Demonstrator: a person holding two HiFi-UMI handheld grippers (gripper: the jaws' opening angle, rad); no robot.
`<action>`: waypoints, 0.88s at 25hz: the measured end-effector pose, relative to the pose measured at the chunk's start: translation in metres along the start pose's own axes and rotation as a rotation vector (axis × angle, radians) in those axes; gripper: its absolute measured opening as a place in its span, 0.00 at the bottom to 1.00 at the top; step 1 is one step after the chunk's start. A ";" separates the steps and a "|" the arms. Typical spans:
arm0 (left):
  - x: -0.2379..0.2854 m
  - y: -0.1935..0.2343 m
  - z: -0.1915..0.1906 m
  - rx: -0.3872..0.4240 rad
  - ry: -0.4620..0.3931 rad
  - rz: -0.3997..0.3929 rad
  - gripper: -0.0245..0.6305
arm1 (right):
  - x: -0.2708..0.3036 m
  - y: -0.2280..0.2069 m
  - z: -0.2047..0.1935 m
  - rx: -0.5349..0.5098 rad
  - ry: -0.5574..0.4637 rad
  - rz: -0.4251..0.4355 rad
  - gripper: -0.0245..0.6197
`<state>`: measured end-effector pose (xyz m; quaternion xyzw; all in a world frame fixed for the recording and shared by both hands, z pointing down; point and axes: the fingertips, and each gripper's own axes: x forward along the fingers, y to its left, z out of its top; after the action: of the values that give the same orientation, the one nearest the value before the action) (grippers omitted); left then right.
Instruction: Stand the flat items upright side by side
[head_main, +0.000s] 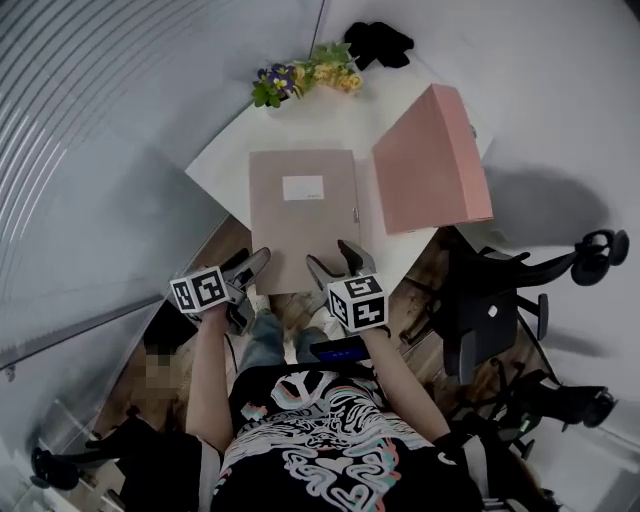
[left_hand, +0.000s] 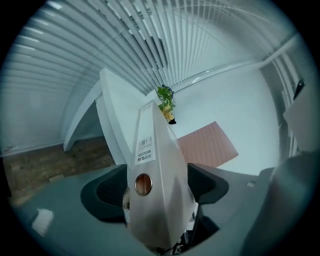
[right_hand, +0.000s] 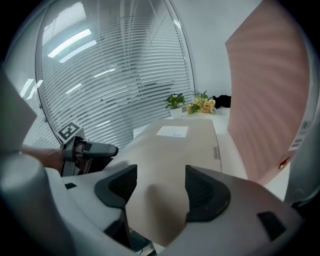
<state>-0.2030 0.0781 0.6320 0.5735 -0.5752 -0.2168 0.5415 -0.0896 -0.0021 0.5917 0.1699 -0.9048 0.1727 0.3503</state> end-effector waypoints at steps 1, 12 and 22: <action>0.002 0.001 -0.001 -0.023 0.008 -0.025 0.60 | 0.003 0.001 -0.002 -0.003 0.011 -0.007 0.50; 0.026 0.002 -0.028 -0.105 0.178 -0.129 0.61 | 0.015 0.000 -0.011 -0.019 0.079 -0.073 0.52; 0.022 -0.008 -0.033 -0.101 0.230 -0.130 0.59 | 0.013 0.002 -0.011 -0.022 0.078 -0.059 0.52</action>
<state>-0.1657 0.0685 0.6436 0.6028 -0.4592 -0.2128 0.6168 -0.0932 0.0024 0.6076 0.1855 -0.8869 0.1589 0.3920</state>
